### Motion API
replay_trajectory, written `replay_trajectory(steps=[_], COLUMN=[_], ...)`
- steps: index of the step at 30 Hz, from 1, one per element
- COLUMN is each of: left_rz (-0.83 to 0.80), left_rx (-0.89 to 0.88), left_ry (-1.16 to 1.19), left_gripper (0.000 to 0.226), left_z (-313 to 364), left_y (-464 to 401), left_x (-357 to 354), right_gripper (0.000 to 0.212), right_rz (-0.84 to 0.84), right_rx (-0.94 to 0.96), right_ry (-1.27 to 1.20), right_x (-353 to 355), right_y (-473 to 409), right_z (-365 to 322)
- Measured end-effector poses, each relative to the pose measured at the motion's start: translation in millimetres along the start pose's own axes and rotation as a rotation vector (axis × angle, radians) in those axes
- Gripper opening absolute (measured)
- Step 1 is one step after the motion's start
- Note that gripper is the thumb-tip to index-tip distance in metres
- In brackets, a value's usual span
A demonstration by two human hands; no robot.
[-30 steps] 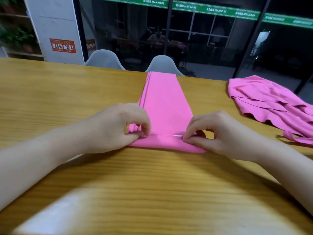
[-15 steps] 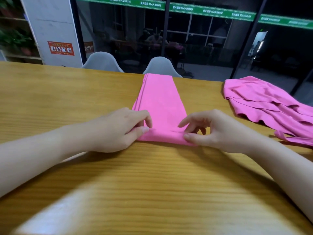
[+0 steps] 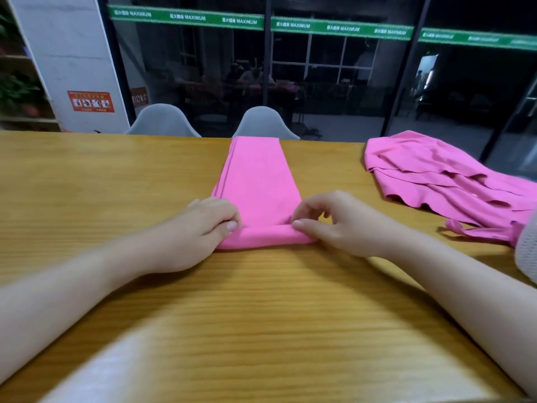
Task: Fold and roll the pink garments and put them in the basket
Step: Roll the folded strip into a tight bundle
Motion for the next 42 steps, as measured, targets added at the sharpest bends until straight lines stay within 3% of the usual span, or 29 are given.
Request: replay_trajectory(steps=[4, 10, 15, 19, 23, 26, 32, 36, 40, 42], left_rz=[0.111, 0.199, 0.168, 0.144, 0.110, 0.074, -0.037, 0.004, 0.010, 0.038], left_rx=[0.027, -0.130, -0.185, -0.200, -0.161, -0.119, 0.004, 0.030, 0.084, 0.081], left_ry=[0.093, -0.250, -0.388, -0.410, -0.332, -0.293, -0.237, -0.104, 0.062, 0.104], left_gripper=[0.006, 0.012, 0.036, 0.032, 0.038, 0.037, 0.039, 0.031, 0.015, 0.019], left_z=[4.8, 11.0, 19.7, 19.0, 16.4, 14.3, 1.5, -1.7, -7.5, -10.6], left_y=[3.1, 10.3, 9.8, 11.6, 6.0, -1.7, -12.7, -8.4, 2.9, 1.2], left_x=[9.6, 18.4, 13.8, 12.0, 5.2, 2.9, 1.0, 1.6, 7.9, 7.1], right_gripper=[0.016, 0.022, 0.024, 0.022, 0.018, 0.013, 0.044, 0.048, 0.028, 0.031], right_rz=[-0.002, 0.046, 0.110, 0.158, 0.255, 0.325, 0.162, 0.138, 0.116, 0.090], right_rx=[-0.118, -0.154, -0.152, -0.158, -0.120, 0.013, 0.069, 0.037, -0.037, -0.075], right_ry=[-0.155, -0.185, -0.126, -0.089, 0.049, 0.255, 0.430, 0.313, 0.144, 0.126], right_x=[2.2, -2.3, -7.8, -9.9, -10.2, -7.2, -10.2, -11.1, -13.3, -15.3], right_y=[-1.8, -2.6, -4.7, -4.4, 3.9, 6.8, 12.3, 5.5, 0.8, -2.6], right_z=[7.2, 10.5, 8.2, 8.5, 1.3, -9.1, -16.0, -7.9, -2.9, -0.1])
Point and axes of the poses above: each hand's wrist, its own y-axis away from the middle knuckle, its own x-axis out of the back of the hand, z = x × y, the point moved 4 cm from there along -y, towards the middle knuckle, and after that the axes turned 1 degree about y, right-handed, at the moved point
